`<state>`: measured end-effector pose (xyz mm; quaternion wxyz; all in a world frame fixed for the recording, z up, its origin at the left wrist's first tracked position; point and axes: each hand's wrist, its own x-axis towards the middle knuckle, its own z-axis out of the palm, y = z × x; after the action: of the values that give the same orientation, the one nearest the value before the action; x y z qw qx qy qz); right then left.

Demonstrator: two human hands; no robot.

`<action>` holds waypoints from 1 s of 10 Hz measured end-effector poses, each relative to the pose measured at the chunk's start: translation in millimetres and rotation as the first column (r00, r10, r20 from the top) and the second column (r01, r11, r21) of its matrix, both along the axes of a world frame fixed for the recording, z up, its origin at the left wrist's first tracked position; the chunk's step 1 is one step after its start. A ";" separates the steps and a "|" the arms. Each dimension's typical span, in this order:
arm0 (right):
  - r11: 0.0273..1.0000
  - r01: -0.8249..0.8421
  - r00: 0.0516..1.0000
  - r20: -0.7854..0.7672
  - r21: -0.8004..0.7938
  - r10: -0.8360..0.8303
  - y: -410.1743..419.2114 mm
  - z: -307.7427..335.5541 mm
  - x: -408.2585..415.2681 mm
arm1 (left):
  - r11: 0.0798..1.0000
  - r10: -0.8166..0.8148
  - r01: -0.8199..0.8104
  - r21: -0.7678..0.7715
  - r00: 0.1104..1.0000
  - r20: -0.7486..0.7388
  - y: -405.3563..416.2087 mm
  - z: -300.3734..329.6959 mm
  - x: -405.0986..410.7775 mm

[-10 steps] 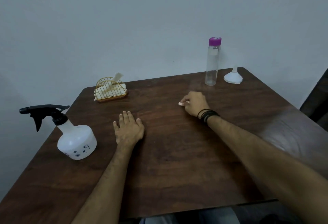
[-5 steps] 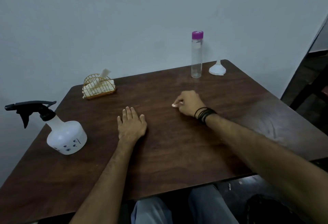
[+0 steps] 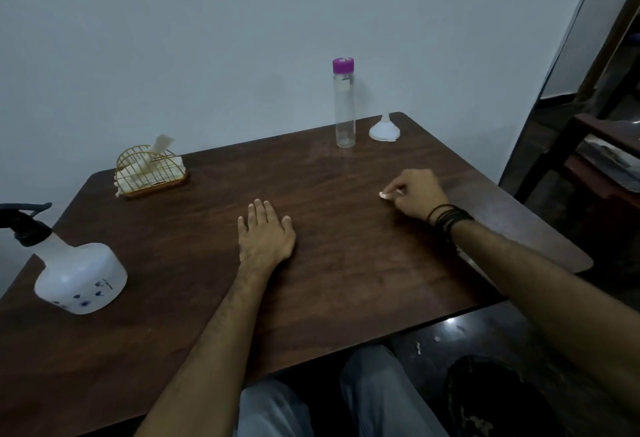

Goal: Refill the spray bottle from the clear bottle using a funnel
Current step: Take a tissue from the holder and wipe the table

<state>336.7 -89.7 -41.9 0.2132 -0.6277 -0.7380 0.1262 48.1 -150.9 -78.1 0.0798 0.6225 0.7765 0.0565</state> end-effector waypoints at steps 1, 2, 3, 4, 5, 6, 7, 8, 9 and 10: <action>1.000 -0.006 1.000 -0.020 0.014 0.006 -21.5 -6.1 5.3 | 1.000 0.016 -0.016 -0.004 1.000 -0.006 2.5 0.0 4.1; 0.986 -0.152 0.984 -0.083 0.066 0.157 -66.2 -15.1 -12.1 | 1.000 0.026 -0.026 0.003 1.000 -0.013 3.2 -1.3 5.2; 0.947 -0.302 0.947 -0.080 0.107 0.311 -100.0 -22.7 -25.4 | 1.000 0.026 -0.026 -0.002 1.000 -0.016 3.3 -2.0 4.2; 0.952 -0.293 0.948 -0.099 0.085 0.301 -83.6 -20.1 -29.5 | 1.000 0.015 -0.015 -0.005 1.000 -0.012 1.8 -1.1 4.9; 0.980 -0.190 0.977 -0.089 0.053 0.194 -37.4 -11.7 -44.9 | 1.000 -0.007 0.007 0.001 1.000 -0.014 -0.3 0.8 1.3; 0.997 -0.081 0.992 -0.094 -0.006 0.080 4.1 -6.7 -75.2 | 0.999 -0.039 0.039 -0.006 0.999 -0.012 -0.5 0.8 -4.0; 0.998 -0.056 0.989 -0.136 -0.034 0.051 18.7 -6.1 -117.8 | 0.999 -0.044 0.044 0.005 0.999 -0.025 1.1 -0.6 -6.1; 0.981 -0.195 0.973 -0.130 -0.007 0.193 -1.6 -12.6 -164.6 | 0.998 -0.050 0.050 0.023 0.998 -0.029 2.2 -1.3 -5.4; 0.959 -0.284 0.951 -0.131 0.000 0.282 -8.8 -10.0 -179.0 | 0.997 -0.066 0.066 0.036 0.998 -0.021 1.8 -1.1 -7.4; 0.918 -0.328 0.905 -0.352 -0.223 0.238 7.6 -1.3 -158.1 | 0.998 -0.057 0.056 0.032 0.998 0.008 2.0 0.9 -8.0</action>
<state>178.6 -82.2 -43.2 0.2185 -0.5077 -0.7530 0.3571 40.2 -148.9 -77.1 0.0750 0.6452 0.7572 0.0694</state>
